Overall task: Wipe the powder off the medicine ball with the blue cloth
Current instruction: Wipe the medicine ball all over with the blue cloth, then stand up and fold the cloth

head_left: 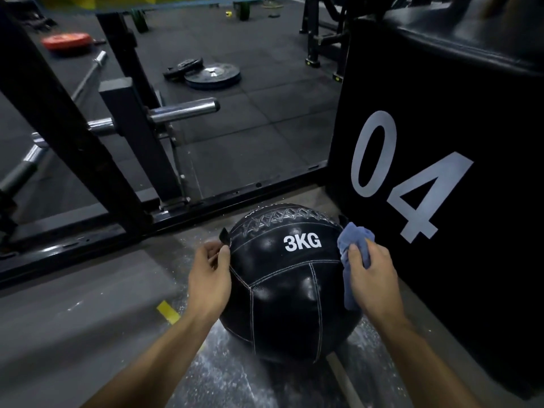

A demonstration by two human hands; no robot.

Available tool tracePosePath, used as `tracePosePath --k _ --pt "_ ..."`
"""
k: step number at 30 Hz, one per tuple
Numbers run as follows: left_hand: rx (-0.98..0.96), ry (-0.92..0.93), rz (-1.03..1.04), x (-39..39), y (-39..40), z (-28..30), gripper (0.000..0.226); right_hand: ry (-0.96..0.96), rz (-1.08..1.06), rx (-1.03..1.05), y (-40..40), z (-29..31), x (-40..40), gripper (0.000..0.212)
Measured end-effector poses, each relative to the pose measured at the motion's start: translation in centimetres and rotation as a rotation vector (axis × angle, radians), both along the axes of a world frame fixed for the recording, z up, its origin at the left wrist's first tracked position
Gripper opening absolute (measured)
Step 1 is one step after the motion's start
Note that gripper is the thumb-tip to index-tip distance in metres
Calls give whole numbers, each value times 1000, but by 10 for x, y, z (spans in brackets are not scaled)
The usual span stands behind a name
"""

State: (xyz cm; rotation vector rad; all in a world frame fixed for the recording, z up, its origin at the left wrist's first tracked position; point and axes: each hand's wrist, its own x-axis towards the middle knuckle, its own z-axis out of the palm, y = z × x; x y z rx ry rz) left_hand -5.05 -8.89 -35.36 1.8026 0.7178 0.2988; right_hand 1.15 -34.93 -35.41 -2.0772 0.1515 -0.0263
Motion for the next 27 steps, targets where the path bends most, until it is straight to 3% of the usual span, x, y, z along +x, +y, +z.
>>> tracePosePath --k 3,7,10,14,16,20,23,27 --pt "-10 46 -14 -9 -1 10 34 5 -50 127 13 28 -14 19" --pt "-39 12 -109 -38 -32 57 18 151 -150 461 22 75 -36 20" --pt "-121 -35 -264 -58 -63 121 12 306 -251 696 32 127 -44 27" --pt "-367 61 -416 -74 -82 227 17 397 -207 790 48 220 -60 31" --pt "-289 92 -496 -83 -83 276 32 452 -185 853 57 275 -69 28" --pt "-153 -34 -448 -94 -76 374 24 550 -114 834 65 383 -78 42" --pt "-144 -55 -376 -89 -65 443 40 604 -41 773 55 450 -75 43" --pt "-160 13 -350 -64 -57 518 47 476 56 568 25 505 -57 56"
